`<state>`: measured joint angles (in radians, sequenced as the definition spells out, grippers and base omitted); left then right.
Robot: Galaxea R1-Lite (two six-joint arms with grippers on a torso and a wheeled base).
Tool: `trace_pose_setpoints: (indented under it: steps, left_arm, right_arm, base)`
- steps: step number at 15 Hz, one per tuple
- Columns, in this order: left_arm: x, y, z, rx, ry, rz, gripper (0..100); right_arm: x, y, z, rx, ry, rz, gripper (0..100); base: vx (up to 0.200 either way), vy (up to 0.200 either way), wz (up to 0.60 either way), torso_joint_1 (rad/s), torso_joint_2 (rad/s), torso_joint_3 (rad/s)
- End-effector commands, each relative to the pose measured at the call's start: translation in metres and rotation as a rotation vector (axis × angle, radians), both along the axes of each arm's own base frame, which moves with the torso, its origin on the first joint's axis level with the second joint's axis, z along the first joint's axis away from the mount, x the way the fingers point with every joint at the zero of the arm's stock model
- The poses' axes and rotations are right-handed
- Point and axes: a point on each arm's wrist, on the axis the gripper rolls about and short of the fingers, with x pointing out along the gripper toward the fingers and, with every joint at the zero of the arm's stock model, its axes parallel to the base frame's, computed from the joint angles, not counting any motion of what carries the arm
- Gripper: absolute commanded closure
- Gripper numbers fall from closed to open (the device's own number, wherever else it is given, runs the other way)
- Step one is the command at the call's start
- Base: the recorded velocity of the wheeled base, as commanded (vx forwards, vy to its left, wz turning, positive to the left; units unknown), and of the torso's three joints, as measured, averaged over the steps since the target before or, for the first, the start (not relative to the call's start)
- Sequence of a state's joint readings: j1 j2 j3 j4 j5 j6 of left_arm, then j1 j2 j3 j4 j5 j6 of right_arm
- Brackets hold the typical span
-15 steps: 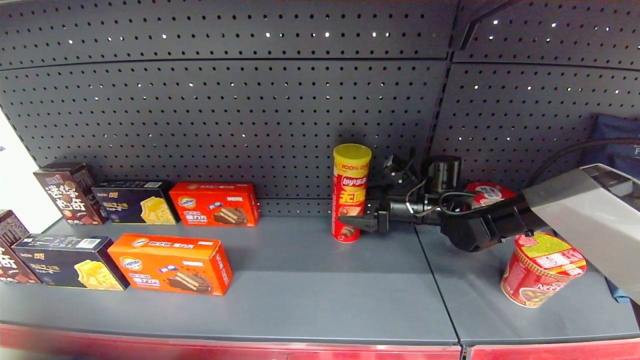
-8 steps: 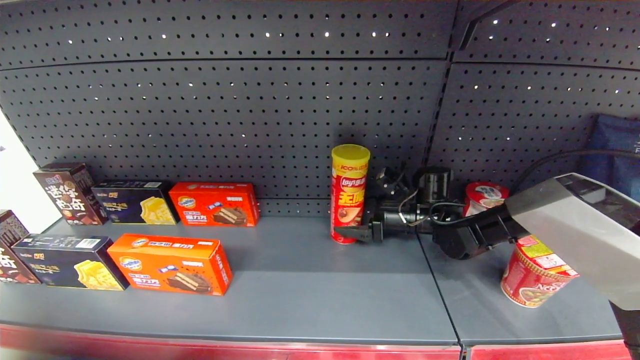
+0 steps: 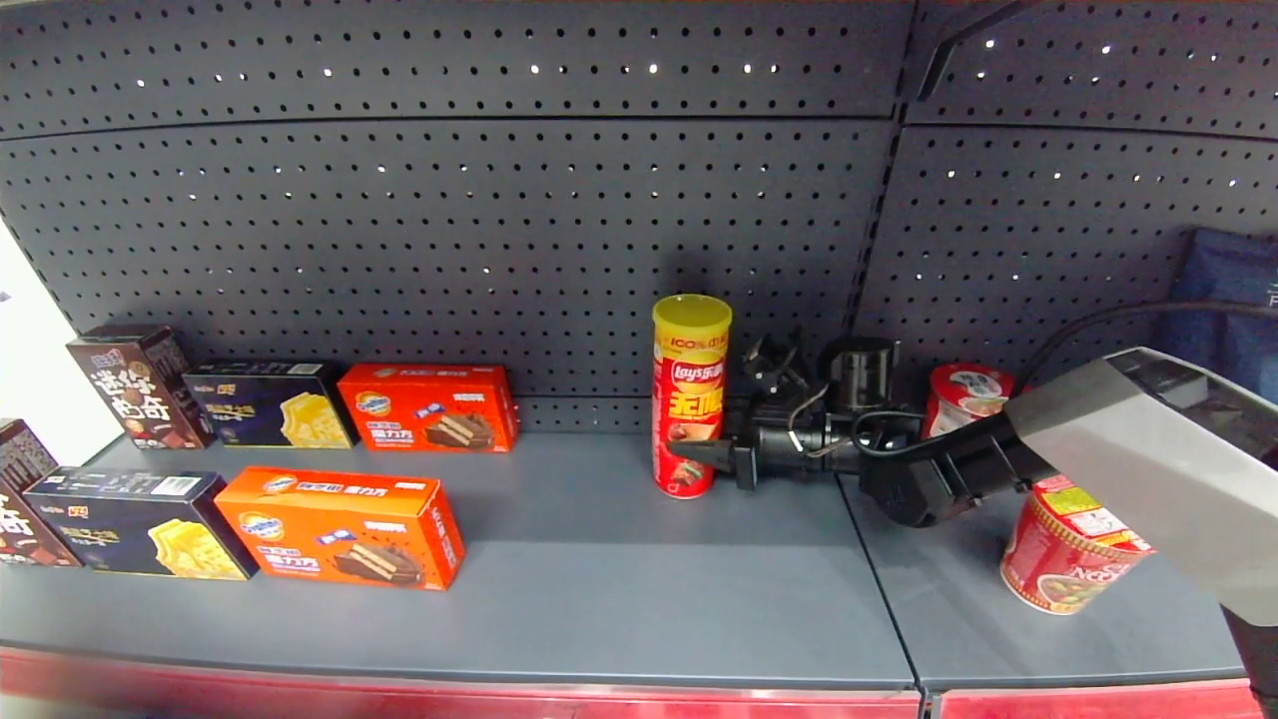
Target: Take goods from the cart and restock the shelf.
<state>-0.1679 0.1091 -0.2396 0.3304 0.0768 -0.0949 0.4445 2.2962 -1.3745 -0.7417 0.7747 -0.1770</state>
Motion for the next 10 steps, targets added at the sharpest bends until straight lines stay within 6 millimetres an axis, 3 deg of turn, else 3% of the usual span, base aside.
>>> trace_pose_setpoints:
  steps: [1, 3, 6, 9, 10]
  left_arm:
    - [0.0, 0.0, -0.001, 0.0, 0.003, -0.001, 100]
    - [0.001, 0.0, -0.001, 0.001, 0.002, -0.003, 100]
    - [0.0, 0.0, 0.0, 0.0, -0.007, -0.004, 100]
    - [-0.001, 0.0, 0.002, -0.002, -0.016, -0.003, 100]
    - [0.0, 0.0, 0.003, -0.002, -0.017, -0.003, 100]
  right_arm:
    - [-0.017, -0.002, 0.024, 0.013, -0.03, 0.003, 100]
    - [-0.032, -0.007, 0.039, 0.016, -0.042, -0.006, 100]
    - [-0.074, -0.022, 0.071, 0.025, -0.062, -0.016, 100]
    - [-0.105, -0.037, 0.081, 0.023, -0.059, -0.015, 100]
    - [-0.126, -0.048, 0.091, 0.029, -0.069, -0.015, 100]
  base:
    - [0.0, 0.0, 0.0, 0.0, 0.0, 0.0]
    - [0.0, 0.0, 0.0, 0.0, 0.0, 0.0]
    - [0.0, 0.0, 0.0, 0.0, 0.0, 0.0]
    - [0.0, 0.0, 0.0, 0.0, 0.0, 0.0]
    - [0.0, 0.0, 0.0, 0.0, 0.0, 0.0]
